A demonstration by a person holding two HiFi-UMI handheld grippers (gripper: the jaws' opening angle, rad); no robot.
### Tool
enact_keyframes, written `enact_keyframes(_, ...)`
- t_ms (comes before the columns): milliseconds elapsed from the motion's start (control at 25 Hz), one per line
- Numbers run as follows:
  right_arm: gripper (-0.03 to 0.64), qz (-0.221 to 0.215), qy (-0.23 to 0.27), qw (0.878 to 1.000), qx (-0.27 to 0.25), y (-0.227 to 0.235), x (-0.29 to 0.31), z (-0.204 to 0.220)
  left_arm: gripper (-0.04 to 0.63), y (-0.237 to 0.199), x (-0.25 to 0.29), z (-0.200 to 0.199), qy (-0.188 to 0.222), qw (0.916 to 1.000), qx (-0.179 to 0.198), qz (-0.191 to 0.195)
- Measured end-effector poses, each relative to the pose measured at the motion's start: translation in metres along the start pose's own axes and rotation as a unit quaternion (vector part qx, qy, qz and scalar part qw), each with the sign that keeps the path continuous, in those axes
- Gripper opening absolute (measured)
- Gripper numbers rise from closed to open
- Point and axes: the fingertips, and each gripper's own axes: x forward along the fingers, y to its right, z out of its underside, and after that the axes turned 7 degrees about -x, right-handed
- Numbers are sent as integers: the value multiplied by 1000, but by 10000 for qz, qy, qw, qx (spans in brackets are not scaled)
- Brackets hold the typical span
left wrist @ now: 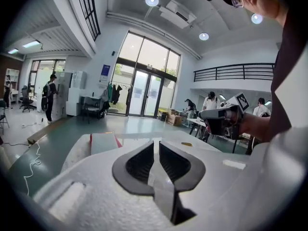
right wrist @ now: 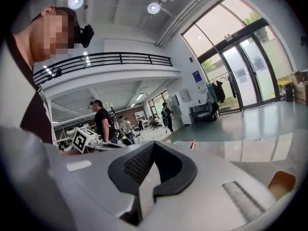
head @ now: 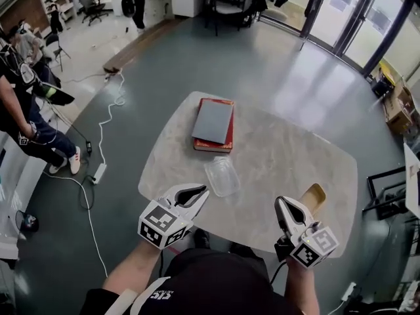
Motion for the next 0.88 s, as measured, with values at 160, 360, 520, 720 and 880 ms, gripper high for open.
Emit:
enact_keyframes(160, 2, 253, -62, 9995, 151, 21, -16, 7, 54, 3, 34, 9, -408, 9989, 95, 228)
enact_keyframes(360, 2, 394, -95, 9987, 305, 47, -28, 11, 86, 10, 71, 30, -957, 9945, 190, 384)
enact_keyframes(520, 2, 288, -131, 9991, 288, 64, -29, 5, 106, 9, 96, 51, -1449, 9884, 276, 373)
enact_keyframes(720, 2, 187, -224, 9991, 292, 78, -28, 7, 118, -6, 120, 84, -2005, 9773, 665, 135)
enact_keyframes(880, 2, 193, -290, 9987, 367, 85, -30, 11, 124, -14, 131, 109, -2342, 9693, 744, 83)
